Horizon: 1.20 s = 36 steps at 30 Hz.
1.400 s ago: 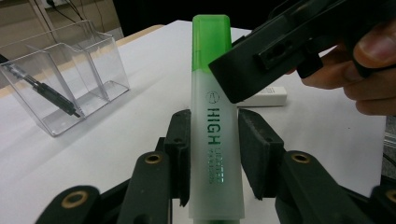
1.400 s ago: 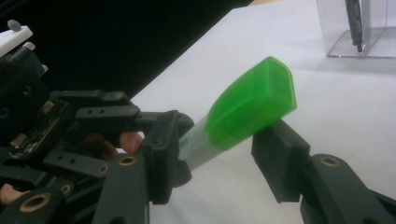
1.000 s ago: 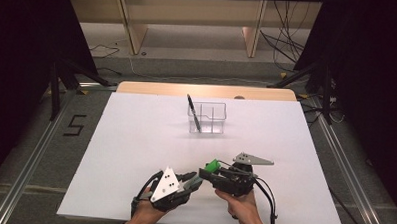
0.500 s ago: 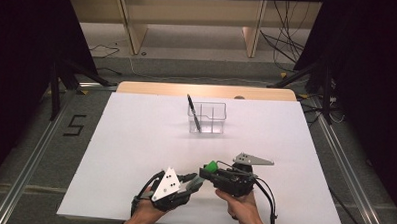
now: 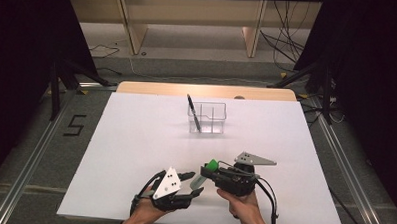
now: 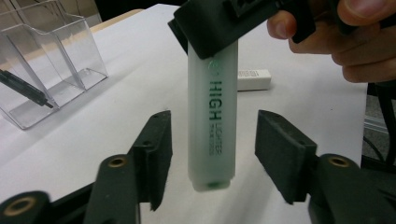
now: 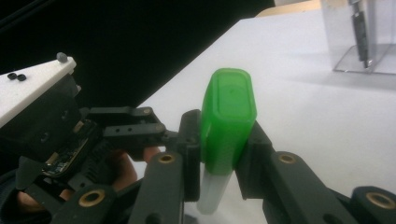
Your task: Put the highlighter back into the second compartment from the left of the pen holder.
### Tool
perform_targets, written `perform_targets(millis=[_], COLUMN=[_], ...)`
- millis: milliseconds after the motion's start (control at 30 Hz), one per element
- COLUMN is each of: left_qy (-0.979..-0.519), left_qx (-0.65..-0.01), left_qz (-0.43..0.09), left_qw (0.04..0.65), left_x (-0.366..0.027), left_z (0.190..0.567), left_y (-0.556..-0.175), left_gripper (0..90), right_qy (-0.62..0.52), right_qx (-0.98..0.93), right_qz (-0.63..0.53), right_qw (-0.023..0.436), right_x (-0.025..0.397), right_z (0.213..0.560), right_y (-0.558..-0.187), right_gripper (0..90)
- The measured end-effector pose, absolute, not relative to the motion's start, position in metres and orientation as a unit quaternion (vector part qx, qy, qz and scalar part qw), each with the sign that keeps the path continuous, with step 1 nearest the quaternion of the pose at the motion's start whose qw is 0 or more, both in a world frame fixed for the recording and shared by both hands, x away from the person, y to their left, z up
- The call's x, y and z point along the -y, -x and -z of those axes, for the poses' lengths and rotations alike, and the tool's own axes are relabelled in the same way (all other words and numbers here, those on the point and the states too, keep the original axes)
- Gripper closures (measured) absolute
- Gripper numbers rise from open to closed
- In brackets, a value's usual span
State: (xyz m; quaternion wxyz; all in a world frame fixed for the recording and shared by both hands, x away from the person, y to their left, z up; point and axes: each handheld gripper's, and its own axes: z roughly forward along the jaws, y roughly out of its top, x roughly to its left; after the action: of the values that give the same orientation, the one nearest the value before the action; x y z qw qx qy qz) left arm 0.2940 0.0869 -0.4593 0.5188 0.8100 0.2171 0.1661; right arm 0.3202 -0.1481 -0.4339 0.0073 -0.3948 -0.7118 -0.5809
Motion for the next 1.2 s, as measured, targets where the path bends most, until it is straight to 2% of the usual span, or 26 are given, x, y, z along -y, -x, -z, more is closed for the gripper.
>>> perform_targets(millis=[100,433,867,1200], left_qy=[-0.811,-0.817,-0.810,-0.811], left_qx=[-0.221,-0.228,-0.254,-0.266], left_qz=[-0.159,-0.141,-0.099,-0.094], left_qw=[0.518,0.511,0.519,0.513], left_x=[-0.089,-0.103,-0.121,-0.127], left_z=[0.459,0.459,0.460,0.463], left_y=[-0.295,-0.302,-0.313,-0.317], left_gripper=[39.4,31.8,23.9,19.0], right_qy=[0.400,0.399,0.399,0.402], right_qx=[0.708,0.710,0.708,0.705], right_qz=[0.582,0.580,0.582,0.582], right_qw=[0.001,-0.019,-0.034,-0.057], right_x=[0.152,0.157,0.164,0.173], right_z=[0.432,0.429,0.423,0.416], right_y=[-0.321,-0.321,-0.323,-0.331], right_gripper=[75.0,75.1,75.1,75.1])
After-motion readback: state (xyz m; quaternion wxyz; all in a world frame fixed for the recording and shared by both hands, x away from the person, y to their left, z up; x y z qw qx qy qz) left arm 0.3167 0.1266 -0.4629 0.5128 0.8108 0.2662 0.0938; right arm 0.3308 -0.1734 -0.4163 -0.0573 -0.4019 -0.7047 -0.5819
